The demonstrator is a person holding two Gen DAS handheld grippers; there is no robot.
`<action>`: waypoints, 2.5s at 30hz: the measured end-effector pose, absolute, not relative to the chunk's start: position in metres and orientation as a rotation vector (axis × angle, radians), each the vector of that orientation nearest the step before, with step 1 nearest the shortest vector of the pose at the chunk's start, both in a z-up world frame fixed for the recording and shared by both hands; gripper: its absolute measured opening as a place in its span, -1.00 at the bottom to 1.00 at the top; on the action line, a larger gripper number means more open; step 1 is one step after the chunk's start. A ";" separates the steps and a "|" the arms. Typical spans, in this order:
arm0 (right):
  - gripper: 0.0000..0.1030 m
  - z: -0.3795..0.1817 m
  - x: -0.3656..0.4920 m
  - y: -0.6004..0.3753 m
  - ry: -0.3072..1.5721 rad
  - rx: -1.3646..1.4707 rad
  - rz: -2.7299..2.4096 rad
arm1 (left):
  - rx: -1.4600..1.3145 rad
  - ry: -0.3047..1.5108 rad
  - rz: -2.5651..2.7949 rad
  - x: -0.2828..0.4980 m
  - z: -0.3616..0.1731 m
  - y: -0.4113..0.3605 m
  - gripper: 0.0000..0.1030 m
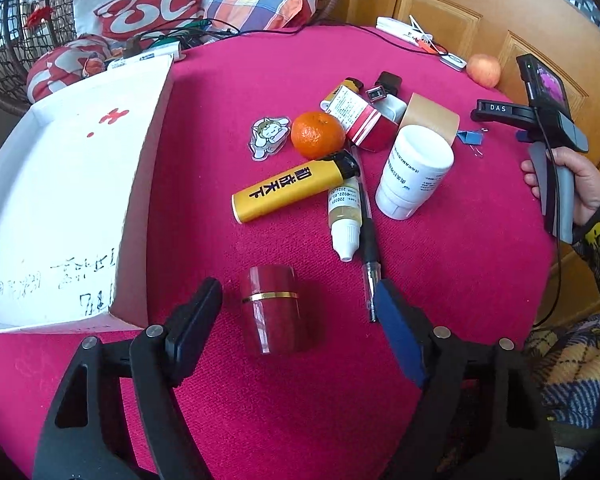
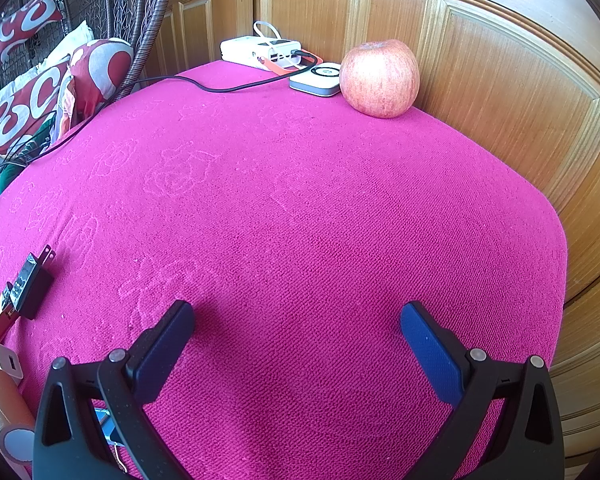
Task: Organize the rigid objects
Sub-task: 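Lower the left gripper onto the red cylindrical container and close it, then grasp the brown tape roll with the right gripper while the left holds the red container, then carry the red container and tape roll into the white tray and open both grippers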
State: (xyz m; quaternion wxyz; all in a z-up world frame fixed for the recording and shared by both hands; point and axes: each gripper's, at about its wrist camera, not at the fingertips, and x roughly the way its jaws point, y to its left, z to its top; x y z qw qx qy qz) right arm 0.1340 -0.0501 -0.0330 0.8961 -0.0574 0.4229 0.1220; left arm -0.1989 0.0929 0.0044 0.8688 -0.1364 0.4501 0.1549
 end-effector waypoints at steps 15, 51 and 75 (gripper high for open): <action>1.00 -0.023 0.123 -0.062 0.836 -0.014 0.404 | -0.336 0.915 0.381 -0.211 0.003 0.105 -0.45; 0.01 0.002 0.016 0.032 0.712 -0.467 1.136 | -0.279 0.817 0.392 -0.218 0.031 0.098 -0.45; 0.01 0.114 -0.014 0.041 0.511 -0.219 1.325 | -0.296 0.620 0.617 -0.276 0.089 0.157 -0.45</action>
